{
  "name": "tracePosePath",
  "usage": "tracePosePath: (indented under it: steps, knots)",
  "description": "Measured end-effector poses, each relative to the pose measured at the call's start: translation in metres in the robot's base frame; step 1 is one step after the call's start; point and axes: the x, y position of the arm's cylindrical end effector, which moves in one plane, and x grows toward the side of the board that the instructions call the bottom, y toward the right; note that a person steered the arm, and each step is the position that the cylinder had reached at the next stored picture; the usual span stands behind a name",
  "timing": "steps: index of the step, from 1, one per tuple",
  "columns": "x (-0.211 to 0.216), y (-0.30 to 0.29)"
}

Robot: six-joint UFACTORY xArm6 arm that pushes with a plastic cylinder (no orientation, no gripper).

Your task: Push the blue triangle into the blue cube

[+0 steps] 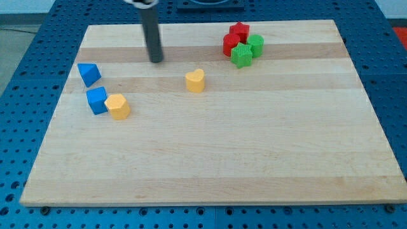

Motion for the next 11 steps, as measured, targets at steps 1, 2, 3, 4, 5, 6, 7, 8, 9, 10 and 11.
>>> tracePosePath:
  steps: [1, 2, 3, 4, 5, 6, 7, 8, 9, 10, 11]
  knots:
    - [0.000, -0.072]
    - [0.001, -0.136]
    - [0.021, -0.146]
    - [0.040, -0.131]
    - [0.043, -0.123]
    - [0.045, -0.119]
    - [0.045, -0.108]
    - [0.032, -0.101]
    - [0.032, -0.088]
    - [0.045, -0.088]
    - [0.064, -0.089]
